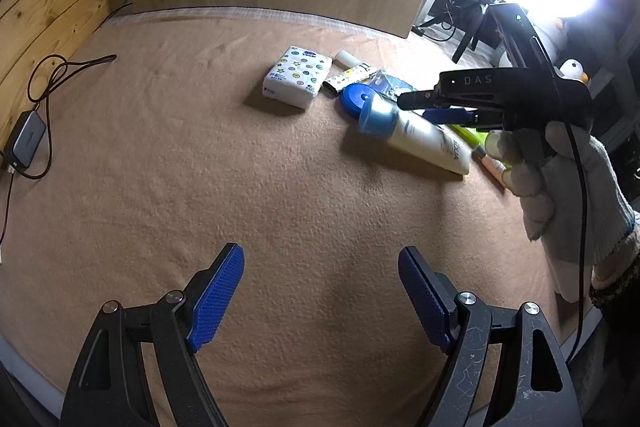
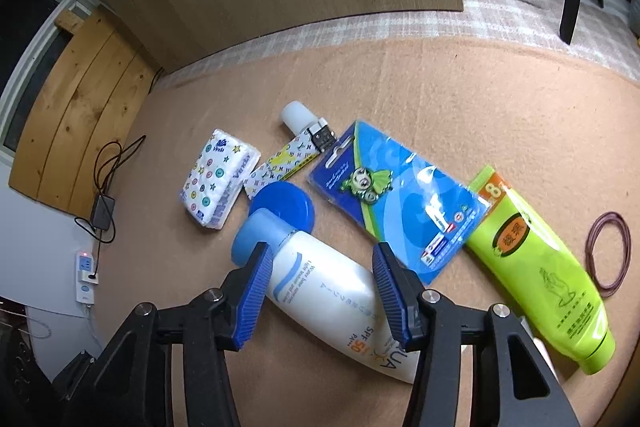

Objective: Organize objects
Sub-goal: 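Close the right tool around the white AQUA sunscreen bottle and lift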

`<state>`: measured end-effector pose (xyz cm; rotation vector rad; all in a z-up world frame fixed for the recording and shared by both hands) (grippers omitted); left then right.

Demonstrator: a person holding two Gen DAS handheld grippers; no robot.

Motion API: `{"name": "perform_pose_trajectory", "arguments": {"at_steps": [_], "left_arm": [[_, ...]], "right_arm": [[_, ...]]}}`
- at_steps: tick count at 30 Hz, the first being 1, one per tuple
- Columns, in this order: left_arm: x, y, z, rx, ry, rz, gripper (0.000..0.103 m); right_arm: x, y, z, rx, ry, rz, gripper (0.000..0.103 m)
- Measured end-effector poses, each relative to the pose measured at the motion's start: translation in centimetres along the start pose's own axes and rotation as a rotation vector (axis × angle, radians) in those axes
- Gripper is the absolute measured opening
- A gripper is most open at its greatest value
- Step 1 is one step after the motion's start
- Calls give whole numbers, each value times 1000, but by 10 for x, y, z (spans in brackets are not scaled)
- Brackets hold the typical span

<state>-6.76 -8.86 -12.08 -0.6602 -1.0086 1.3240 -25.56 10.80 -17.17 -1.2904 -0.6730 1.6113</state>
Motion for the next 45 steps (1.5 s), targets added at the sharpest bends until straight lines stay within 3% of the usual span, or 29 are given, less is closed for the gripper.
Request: {"name": "perform_pose_trajectory", "arguments": {"at_steps": [22,28,33,45], "left_arm": [[5,8,1,-2,14,-35,82],[17,27,11,-32,33,-104,82],[31,55,26,-72,30,-168,82],[55,99,51,-126,72,-222,80]], "right_arm": [[-27,4,-68,-88,-14,53,43],[-20,-7,-66,-39,32,33,43],[-14,-14,-58,-20,52,25,56],[-16,2,-54,-74,69,67,57]]}}
Point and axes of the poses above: each gripper's, at about its wrist camera, not at the fingertips, and y roughly the way its jaws point, x to its right, z to its top, the point moved 5 cm from there along y, roughly the way its jaws point
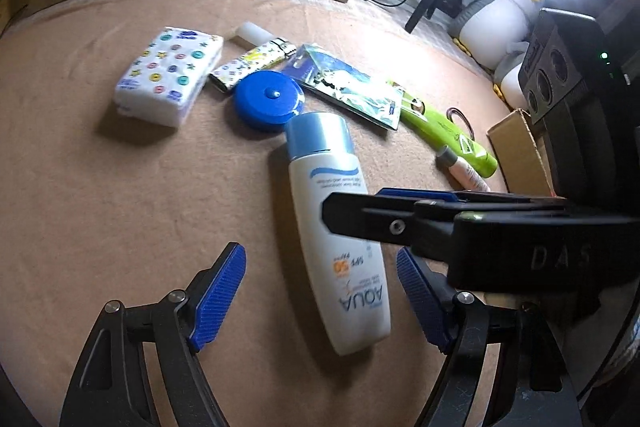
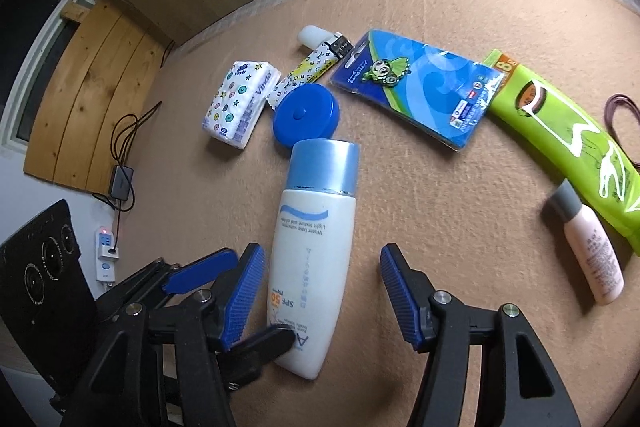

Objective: Organize objects
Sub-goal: 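Close the right tool around the white AQUA sunscreen bottle and lift, then carry the bottle into the box beside the red bag and release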

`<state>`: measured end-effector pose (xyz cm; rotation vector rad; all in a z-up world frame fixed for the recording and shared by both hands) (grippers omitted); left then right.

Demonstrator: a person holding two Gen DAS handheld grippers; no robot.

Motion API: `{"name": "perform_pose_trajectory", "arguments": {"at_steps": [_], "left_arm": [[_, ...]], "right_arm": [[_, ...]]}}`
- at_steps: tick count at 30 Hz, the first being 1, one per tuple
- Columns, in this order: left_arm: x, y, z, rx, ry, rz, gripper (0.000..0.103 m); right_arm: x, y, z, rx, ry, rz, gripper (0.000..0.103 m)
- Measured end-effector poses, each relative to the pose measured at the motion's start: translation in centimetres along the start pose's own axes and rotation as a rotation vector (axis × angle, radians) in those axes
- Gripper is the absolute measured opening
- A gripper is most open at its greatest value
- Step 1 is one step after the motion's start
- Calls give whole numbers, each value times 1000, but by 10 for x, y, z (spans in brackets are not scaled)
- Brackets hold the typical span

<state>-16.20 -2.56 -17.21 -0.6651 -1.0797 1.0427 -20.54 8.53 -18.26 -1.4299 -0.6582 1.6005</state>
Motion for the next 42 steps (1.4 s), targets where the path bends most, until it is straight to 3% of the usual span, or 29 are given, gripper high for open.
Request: {"name": "perform_pose_trajectory", "arguments": {"at_steps": [8,14,29,42], "left_arm": [[0,12,8,-9,-5,-10,67],[-2,14,11,-16,-22,-34,53],[13,7,6,8,-25,-8,51],[67,-3,15,36,59,-11,51]], "right_arm": [[-9,10,1,-23,-30,-16,56],[-15,15,2,-33,-43,-20,46],[-7,-1,-2,-8,-18,-16,37],[12,-48,-10,68,25,-5,37]]}}
Point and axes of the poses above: each gripper's, at about its wrist camera, not at the fingertips, and y roughly the way its jaws point, x to its right, z to its top, the point moved 5 cm from there along y, roughly the way its jaws point
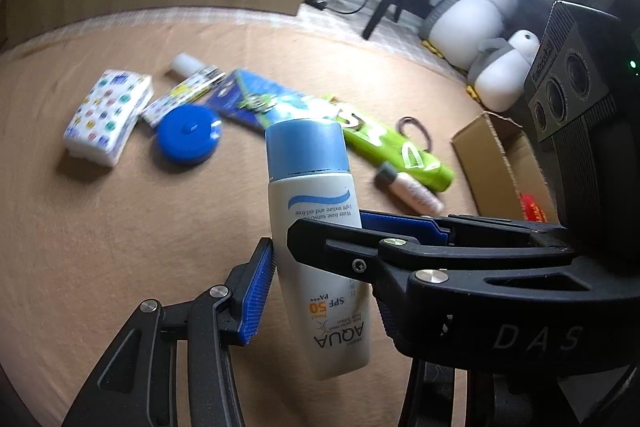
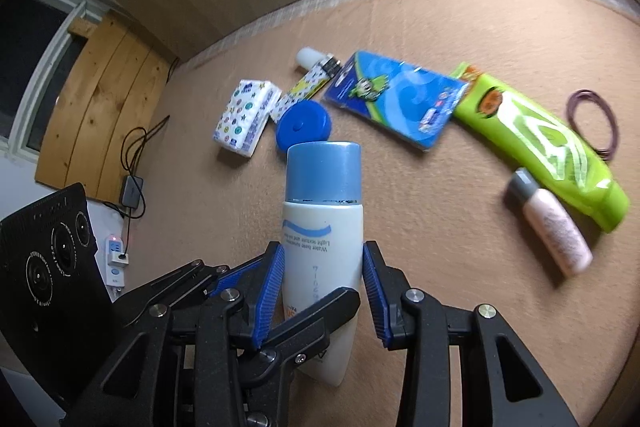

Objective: Organize objects
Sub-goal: 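Carry the bottle into the box beside the red bag and release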

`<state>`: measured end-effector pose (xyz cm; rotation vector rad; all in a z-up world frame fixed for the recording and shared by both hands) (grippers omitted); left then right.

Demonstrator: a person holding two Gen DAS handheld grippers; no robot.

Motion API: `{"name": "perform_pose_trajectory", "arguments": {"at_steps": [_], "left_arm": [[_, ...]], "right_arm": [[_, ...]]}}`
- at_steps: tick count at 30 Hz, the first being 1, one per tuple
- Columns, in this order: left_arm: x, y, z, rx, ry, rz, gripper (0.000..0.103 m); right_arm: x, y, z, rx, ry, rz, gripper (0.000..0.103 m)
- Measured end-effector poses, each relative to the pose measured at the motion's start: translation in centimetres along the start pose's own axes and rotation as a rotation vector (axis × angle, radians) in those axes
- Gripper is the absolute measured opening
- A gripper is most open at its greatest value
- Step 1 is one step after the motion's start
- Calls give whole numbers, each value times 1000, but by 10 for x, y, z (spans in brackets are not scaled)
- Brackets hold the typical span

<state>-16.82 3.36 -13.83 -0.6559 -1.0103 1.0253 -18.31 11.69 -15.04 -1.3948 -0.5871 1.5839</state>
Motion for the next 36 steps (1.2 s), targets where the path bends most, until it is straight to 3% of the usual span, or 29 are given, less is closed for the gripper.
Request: {"name": "perform_pose_trajectory", "arguments": {"at_steps": [10,24,36], "left_arm": [[83,5,20,19,107,-47,50],[233,41,16,-18,288,-173,50],[300,71,-4,-68,370,-213,50]], "right_arm": [[40,-66,3,97,57,-28,37],[140,-167,-27,217,181,-114,37],[195,-200,-64,244,263,-163,37]]}}
Point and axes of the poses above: each gripper's, at about its wrist camera, not at the fingertips, and y roughly the way its jaws point, x to its right, z to its top, the point moved 5 cm from there along y, roughly the way its jaws point
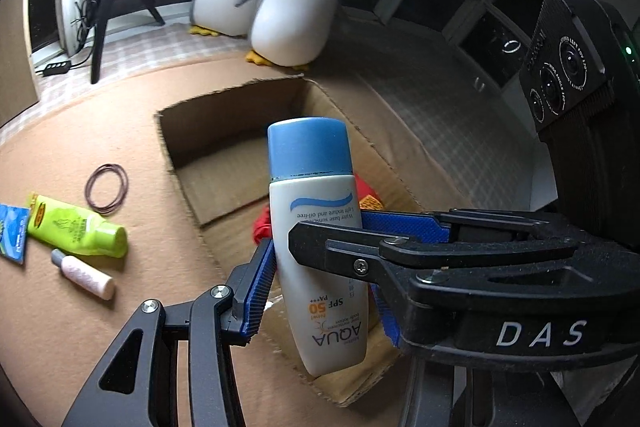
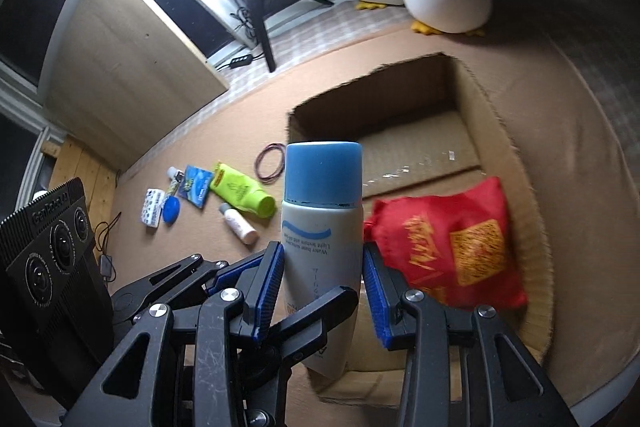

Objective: Organize objects
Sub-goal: 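Carry the bottle into the box beside the red bag and release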

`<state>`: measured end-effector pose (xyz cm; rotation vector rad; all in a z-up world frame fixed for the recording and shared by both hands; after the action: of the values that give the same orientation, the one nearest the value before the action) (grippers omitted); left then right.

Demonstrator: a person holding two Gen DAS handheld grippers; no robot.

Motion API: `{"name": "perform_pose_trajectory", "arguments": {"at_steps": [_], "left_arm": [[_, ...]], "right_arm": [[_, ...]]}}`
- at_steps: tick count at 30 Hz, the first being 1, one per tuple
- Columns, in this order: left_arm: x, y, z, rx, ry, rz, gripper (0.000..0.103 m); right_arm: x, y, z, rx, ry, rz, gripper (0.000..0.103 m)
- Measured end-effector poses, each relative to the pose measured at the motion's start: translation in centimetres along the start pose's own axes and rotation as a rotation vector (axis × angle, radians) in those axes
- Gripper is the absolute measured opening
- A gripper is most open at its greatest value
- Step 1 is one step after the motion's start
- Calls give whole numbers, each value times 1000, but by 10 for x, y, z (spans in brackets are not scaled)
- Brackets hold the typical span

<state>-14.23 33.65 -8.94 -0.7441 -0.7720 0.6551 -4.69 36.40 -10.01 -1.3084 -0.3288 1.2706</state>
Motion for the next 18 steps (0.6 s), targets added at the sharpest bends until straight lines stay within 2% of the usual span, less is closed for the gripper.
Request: {"name": "perform_pose_trajectory", "arguments": {"at_steps": [7,9,10,11,12,14,18], "left_arm": [[8,7,-3,-16,10,-6,50],[9,7,-5,-34,11,4,55],[9,7,-6,-37,13,12,64],[8,6,-6,-29,15,28,67],[7,4,-7,-26,17,36,67],[4,1,-8,-24,12,35,67],[-3,-6,-14,-17,1,49,67]], "right_arm": [[13,-5,-5,-2,14,-11,37],[14,-6,-7,0,16,-11,37],[14,-7,-7,10,19,-11,38],[14,-8,-7,13,21,-14,42],[15,-9,-7,15,22,-18,51],[16,-11,-7,32,24,-39,57],[16,-11,-8,34,26,-43,58]]}}
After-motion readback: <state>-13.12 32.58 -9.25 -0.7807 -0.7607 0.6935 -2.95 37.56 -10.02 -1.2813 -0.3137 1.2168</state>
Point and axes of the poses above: each gripper's, at about its wrist camera, not at the fingertips, and y roughly the way its jaws point, x to its right, z to its top, the point moved 5 cm from there along y, roughly the way its jaws point
